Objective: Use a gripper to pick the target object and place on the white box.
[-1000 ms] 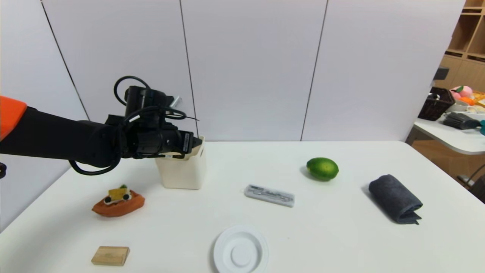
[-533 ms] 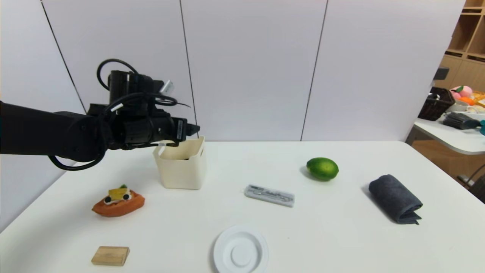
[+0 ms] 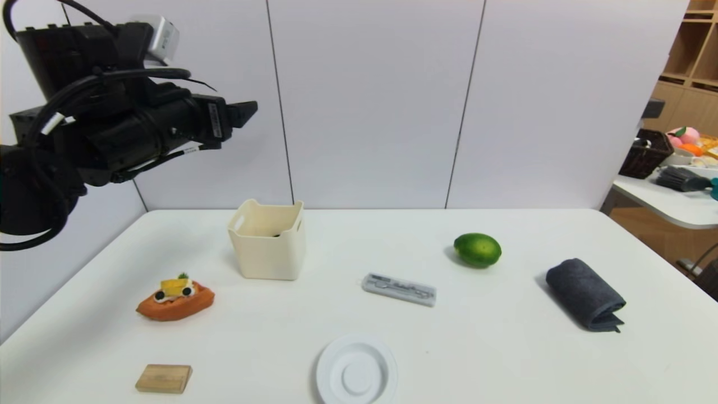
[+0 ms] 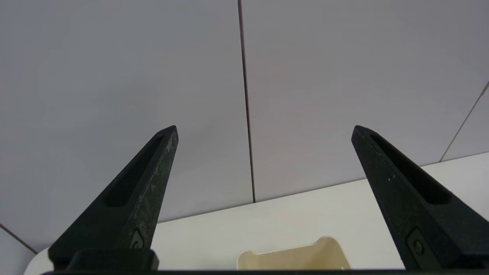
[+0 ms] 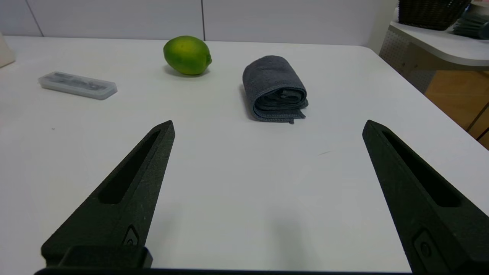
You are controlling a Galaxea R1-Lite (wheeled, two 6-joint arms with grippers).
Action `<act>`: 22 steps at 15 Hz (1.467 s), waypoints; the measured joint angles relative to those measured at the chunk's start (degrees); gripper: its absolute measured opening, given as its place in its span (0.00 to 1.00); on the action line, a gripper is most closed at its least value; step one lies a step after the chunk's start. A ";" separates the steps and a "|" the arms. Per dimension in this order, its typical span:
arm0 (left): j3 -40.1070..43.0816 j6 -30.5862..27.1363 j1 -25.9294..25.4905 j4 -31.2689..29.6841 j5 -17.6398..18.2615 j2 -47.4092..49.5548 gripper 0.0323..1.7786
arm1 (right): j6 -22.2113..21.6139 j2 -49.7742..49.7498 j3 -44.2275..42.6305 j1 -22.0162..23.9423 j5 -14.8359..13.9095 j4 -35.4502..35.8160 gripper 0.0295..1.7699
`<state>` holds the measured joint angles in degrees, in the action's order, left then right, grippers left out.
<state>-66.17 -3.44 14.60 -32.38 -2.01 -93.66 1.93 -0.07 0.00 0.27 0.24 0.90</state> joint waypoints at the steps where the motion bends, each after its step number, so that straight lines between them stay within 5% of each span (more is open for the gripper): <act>1: 1.04 -0.55 -0.09 -0.11 -0.02 1.85 0.93 | -0.02 0.00 0.00 -0.02 0.00 0.00 0.96; 6: 13.14 -2.68 -0.69 -4.88 -1.05 13.02 0.94 | 0.02 0.00 0.00 0.00 0.00 -0.02 0.96; 10: 25.69 -2.82 -1.90 -11.14 -6.22 23.91 0.94 | 0.00 0.00 0.00 0.00 -0.02 -0.02 0.96; 22: 58.10 -4.02 -7.61 -11.39 -7.27 58.69 0.95 | 0.02 0.00 0.00 0.00 0.00 -0.02 0.96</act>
<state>-8.07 -7.46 7.00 -43.76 -9.28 -34.97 1.95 -0.07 0.00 0.27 0.24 0.88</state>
